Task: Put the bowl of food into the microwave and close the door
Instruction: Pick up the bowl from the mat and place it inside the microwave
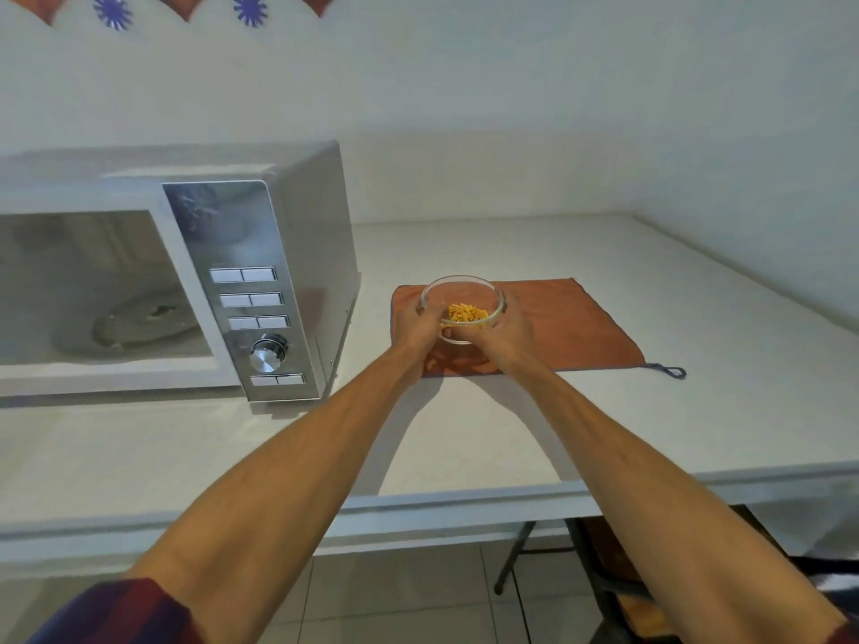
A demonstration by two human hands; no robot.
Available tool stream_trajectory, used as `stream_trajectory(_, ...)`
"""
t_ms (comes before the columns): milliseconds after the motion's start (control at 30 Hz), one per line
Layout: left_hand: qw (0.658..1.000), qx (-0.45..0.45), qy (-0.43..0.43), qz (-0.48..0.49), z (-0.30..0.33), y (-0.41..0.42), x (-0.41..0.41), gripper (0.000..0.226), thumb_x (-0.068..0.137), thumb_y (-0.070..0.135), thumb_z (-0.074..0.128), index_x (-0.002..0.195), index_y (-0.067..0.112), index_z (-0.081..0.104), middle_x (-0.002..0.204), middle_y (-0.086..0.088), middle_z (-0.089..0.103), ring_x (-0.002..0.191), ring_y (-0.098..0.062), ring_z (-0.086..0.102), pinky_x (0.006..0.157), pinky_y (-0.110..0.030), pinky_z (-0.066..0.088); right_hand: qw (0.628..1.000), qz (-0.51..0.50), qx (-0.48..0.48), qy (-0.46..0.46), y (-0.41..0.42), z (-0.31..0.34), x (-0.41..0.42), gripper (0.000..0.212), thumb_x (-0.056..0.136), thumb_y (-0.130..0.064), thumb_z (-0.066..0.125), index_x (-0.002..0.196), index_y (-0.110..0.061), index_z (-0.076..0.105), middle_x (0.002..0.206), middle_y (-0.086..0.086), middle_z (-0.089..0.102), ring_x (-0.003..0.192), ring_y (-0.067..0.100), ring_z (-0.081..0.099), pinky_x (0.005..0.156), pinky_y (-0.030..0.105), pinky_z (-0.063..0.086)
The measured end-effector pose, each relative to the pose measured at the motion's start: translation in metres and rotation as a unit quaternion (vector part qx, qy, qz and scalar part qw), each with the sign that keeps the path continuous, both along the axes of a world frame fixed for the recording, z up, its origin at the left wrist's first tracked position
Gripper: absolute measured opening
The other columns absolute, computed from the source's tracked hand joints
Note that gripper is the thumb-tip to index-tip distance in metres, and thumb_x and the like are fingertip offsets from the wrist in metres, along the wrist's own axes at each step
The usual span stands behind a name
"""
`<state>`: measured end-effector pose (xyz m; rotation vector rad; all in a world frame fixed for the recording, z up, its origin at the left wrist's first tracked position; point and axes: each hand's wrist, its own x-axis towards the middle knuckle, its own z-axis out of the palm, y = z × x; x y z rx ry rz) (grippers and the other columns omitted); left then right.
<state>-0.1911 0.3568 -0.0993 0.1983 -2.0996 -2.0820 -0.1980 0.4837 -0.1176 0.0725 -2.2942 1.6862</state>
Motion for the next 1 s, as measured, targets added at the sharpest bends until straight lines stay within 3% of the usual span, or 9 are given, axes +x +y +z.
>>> stream_trajectory(67,1.0,0.018,0.012,-0.022,0.005,-0.009,0.014,0.031,0.09,0.016,0.056,0.12,0.01,0.057,0.119,-0.019,0.064,0.105,-0.031,0.064,0.094,-0.048,0.053,1.0,0.016,-0.016,0.0,-0.004,0.008,0.015,0.087,0.028,-0.048,0.091,0.103,-0.04,0.048,0.091,-0.023,0.063,0.087,-0.004,0.062,0.071,0.015,0.048)
stream_trajectory(167,0.997,0.055,0.026,-0.05,0.011,-0.028,0.044,0.031,0.089,0.024,0.059,0.117,0.011,0.06,0.105,-0.015,0.068,0.087,-0.025,0.067,0.081,-0.044,0.059,1.0,0.02,-0.02,0.014,-0.018,0.022,0.051,0.092,0.029,-0.047,0.092,0.107,-0.039,0.044,0.092,-0.026,0.057,0.085,-0.007,0.058,0.07,0.012,0.044)
stream_trajectory(300,0.996,0.035,0.043,-0.065,0.016,-0.054,0.085,0.019,0.091,0.023,0.055,0.107,0.019,0.064,0.089,-0.004,0.069,0.067,-0.009,0.067,0.051,-0.019,0.052,0.999,0.038,-0.01,0.029,-0.038,0.033,0.097,0.106,0.035,-0.046,0.093,0.127,-0.023,0.045,0.105,-0.015,0.056,0.1,0.01,0.057,0.082,0.022,0.046)
stream_trajectory(433,0.998,0.01,0.04,-0.054,0.022,-0.085,0.13,0.029,0.089,0.019,0.055,0.118,0.019,0.06,0.093,0.001,0.068,0.084,-0.012,0.064,0.074,-0.028,0.052,0.998,0.054,0.0,0.039,-0.066,0.037,0.141,0.113,0.041,-0.049,0.092,0.137,-0.02,0.04,0.119,-0.012,0.05,0.109,0.012,0.053,0.084,0.019,0.042)
stream_trajectory(533,0.998,-0.003,0.044,-0.05,0.028,-0.122,0.168,0.04,0.09,0.019,0.055,0.129,0.012,0.056,0.109,-0.009,0.067,0.099,-0.023,0.063,0.088,-0.037,0.052,0.996,0.066,0.009,0.056,-0.105,0.039,0.17,0.113,0.041,-0.055,0.088,0.137,-0.022,0.04,0.122,-0.01,0.049,0.108,0.011,0.052,0.077,0.011,0.039)
stream_trajectory(633,0.998,-0.018,0.058,-0.021,0.03,-0.159,0.193,0.034,0.091,0.018,0.054,0.124,0.015,0.061,0.106,-0.01,0.07,0.096,-0.023,0.066,0.085,-0.038,0.055,0.994,0.092,-0.004,0.058,-0.142,0.04,0.188,0.105,0.045,-0.048,0.09,0.134,-0.022,0.042,0.122,-0.009,0.052,0.105,0.008,0.054,0.07,0.006,0.041)
stream_trajectory(767,0.995,-0.029,0.063,0.067,0.03,-0.226,0.214,0.021,0.088,0.02,0.055,0.096,0.005,0.069,0.077,-0.003,0.065,0.074,-0.018,0.059,0.069,-0.033,0.049,0.99,0.128,-0.024,0.06,-0.207,0.044,0.202,0.093,0.048,-0.04,0.093,0.128,-0.024,0.047,0.109,-0.018,0.058,0.097,0.001,0.059,0.07,0.004,0.046)
stream_trajectory(867,0.992,-0.025,0.063,0.104,0.034,-0.272,0.217,0.015,0.087,0.019,0.054,0.076,0.017,0.066,0.072,-0.003,0.063,0.074,-0.021,0.058,0.07,-0.037,0.048,0.986,0.158,-0.037,0.048,-0.254,0.045,0.197,0.104,0.046,-0.039,0.094,0.135,-0.02,0.043,0.123,-0.005,0.058,0.11,0.014,0.058,0.088,0.024,0.051)
stream_trajectory(1000,0.983,-0.023,0.056,0.171,0.038,-0.323,0.2,0.017,0.087,0.019,0.053,0.075,0.017,0.065,0.081,-0.008,0.066,0.081,-0.025,0.06,0.078,-0.04,0.05,0.977,0.206,-0.04,0.033,-0.309,0.047,0.175,0.105,0.046,-0.038,0.094,0.132,-0.021,0.037,0.122,-0.003,0.056,0.11,0.017,0.059,0.092,0.03,0.051)
